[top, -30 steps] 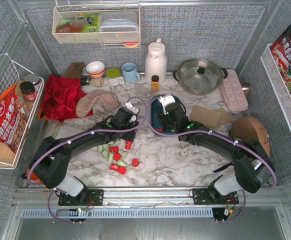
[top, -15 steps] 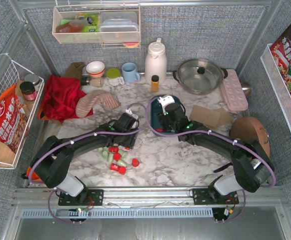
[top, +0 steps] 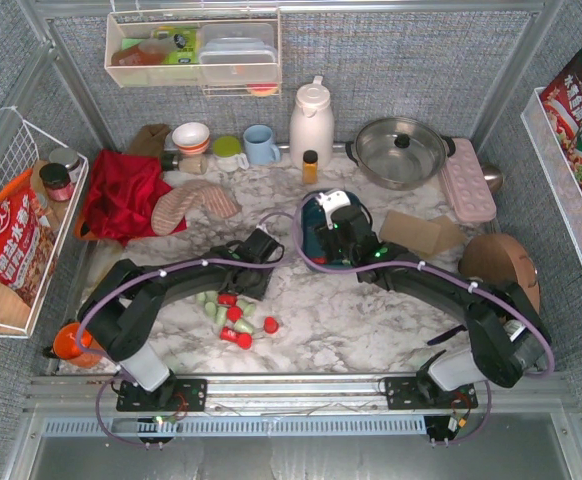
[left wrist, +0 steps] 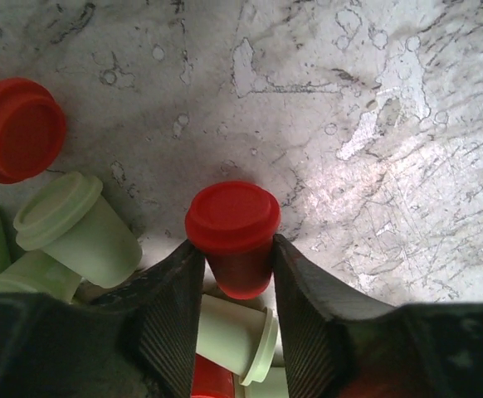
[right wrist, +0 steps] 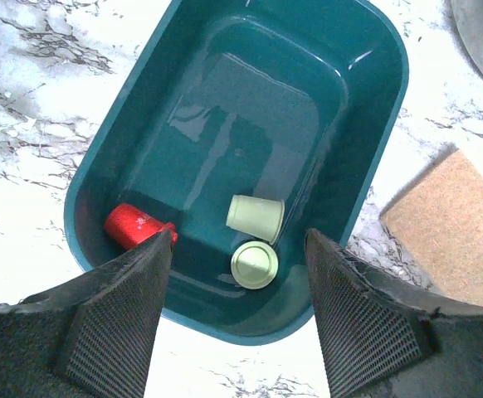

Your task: Mix the coffee capsules in the storage basket

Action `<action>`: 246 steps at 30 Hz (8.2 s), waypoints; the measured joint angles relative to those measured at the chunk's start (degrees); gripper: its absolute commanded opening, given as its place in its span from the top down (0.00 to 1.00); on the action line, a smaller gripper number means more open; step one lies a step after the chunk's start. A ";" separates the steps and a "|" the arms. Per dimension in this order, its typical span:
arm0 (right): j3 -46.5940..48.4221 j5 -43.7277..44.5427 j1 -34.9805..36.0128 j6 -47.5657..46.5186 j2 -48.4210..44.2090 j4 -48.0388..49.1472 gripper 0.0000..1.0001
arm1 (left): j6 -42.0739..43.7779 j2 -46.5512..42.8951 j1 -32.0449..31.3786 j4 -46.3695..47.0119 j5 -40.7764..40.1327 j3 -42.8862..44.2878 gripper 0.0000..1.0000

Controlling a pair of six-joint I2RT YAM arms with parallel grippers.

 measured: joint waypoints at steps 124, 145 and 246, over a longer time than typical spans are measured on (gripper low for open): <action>-0.22 -17.40 -8.24 17.84 2.12 -0.55 0.24 | 47.41 -30.69 -14.10 28.79 23.15 -30.91 0.69; -0.17 -17.94 -8.22 17.79 2.10 -0.63 0.24 | 50.88 -26.53 -14.10 23.58 22.71 -27.06 0.57; 0.98 -10.14 -8.70 14.71 8.17 4.31 0.26 | 13.90 -14.69 1.64 16.79 -18.32 -9.03 0.35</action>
